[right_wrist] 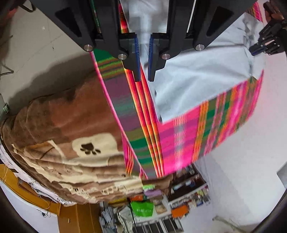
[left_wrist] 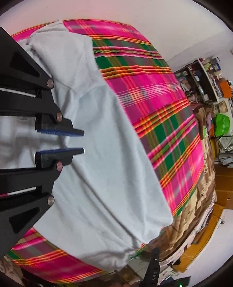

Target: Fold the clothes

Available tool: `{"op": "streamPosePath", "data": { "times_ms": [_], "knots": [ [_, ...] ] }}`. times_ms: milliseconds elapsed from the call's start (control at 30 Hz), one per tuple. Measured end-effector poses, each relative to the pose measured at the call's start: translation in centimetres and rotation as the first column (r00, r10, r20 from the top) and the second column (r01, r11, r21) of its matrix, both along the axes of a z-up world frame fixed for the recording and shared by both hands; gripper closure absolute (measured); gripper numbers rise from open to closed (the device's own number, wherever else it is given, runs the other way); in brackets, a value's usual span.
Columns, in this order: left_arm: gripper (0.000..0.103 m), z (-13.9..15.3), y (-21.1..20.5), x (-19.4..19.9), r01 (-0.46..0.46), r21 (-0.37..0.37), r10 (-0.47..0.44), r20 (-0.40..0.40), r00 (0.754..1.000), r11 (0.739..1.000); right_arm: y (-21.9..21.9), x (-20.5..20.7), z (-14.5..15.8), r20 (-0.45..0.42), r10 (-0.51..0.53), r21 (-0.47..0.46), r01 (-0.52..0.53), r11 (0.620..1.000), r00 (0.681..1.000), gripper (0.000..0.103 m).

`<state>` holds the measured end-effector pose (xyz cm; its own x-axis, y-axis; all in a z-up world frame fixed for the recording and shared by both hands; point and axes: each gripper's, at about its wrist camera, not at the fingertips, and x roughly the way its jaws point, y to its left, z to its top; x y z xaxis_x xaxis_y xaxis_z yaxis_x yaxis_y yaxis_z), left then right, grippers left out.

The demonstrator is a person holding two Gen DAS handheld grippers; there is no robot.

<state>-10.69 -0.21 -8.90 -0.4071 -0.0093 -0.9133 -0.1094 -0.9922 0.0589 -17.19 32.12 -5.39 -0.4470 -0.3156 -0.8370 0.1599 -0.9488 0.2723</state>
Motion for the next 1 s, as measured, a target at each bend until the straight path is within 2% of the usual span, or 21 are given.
{"op": "streamPosePath", "data": {
  "times_ms": [67, 133, 233, 300, 367, 400, 467, 533, 667, 800, 900, 967, 1000],
  "knots": [
    [0.084, 0.0, 0.1, -0.3, -0.007, 0.016, 0.007, -0.002, 1.000, 1.000, -0.2, -0.3, 0.6, -0.025, 0.006, -0.024, -0.007, 1.000, 1.000, 0.094],
    [0.084, -0.3, 0.2, -0.4, -0.017, 0.034, 0.017, 0.007, 1.000, 0.999, -1.9, -1.0, 0.2, -0.018, 0.079, -0.052, -0.080, 0.995, 0.997, 0.094],
    [0.083, -1.4, 0.1, -0.3, -0.035, 0.038, 0.033, 0.049, 0.998, 0.999, -3.9, -1.7, -1.7, 0.040, 0.147, -0.002, -0.147, 0.989, 0.988, 0.094],
    [0.083, -1.8, -0.1, -0.1, -0.036, 0.034, 0.034, 0.061, 0.998, 0.999, -4.0, -2.2, -2.8, 0.056, 0.155, 0.083, -0.159, 0.984, 0.986, 0.094],
    [0.082, -2.2, -0.2, 0.1, -0.036, 0.030, 0.034, 0.073, 0.997, 0.999, -2.7, -2.7, -2.3, 0.050, 0.122, 0.035, -0.124, 0.992, 0.991, 0.093],
    [0.081, -2.2, -0.4, 0.1, -0.045, 0.041, 0.042, 0.075, 0.996, 0.998, -2.2, -2.9, -1.6, 0.020, 0.115, 0.011, -0.115, 0.993, 0.993, 0.090],
    [0.080, -2.2, -0.7, -0.1, -0.062, 0.057, 0.058, 0.075, 0.996, 0.996, -2.1, -3.6, -1.1, -0.013, 0.123, -0.002, -0.123, 0.992, 0.992, 0.070],
    [0.080, -2.1, -0.9, -0.3, -0.077, 0.067, 0.072, 0.072, 0.995, 0.995, -2.7, -4.3, -1.6, -0.004, 0.162, 0.006, -0.162, 0.987, 0.987, 0.063],
    [0.073, -2.1, -0.7, -0.6, -0.089, 0.084, 0.082, 0.077, 0.994, 0.993, -4.2, -5.7, -3.4, 0.005, 0.215, 0.077, -0.214, 0.974, 0.977, 0.063],
    [0.073, -2.5, -0.5, -0.7, -0.096, 0.084, 0.089, 0.086, 0.992, 0.992, -5.1, -6.2, -3.8, -0.019, 0.284, 0.134, -0.279, 0.951, 0.959, 0.064],
    [0.072, -2.7, -0.8, -0.8, -0.108, 0.094, 0.100, 0.088, 0.991, 0.990, -5.7, -5.7, -3.9, -0.040, 0.333, 0.167, -0.322, 0.932, 0.942, 0.071],
    [0.072, -2.8, -0.9, -0.8, -0.113, 0.097, 0.104, 0.090, 0.990, 0.989, -6.1, -5.5, -4.0, -0.052, 0.363, 0.186, -0.348, 0.919, 0.930, 0.082],
    [0.072, -2.7, -1.0, -0.8, -0.116, 0.096, 0.107, 0.092, 0.990, 0.989, -6.1, -5.6, -4.1, -0.045, 0.356, 0.173, -0.343, 0.923, 0.934, 0.082]
  ]
}}
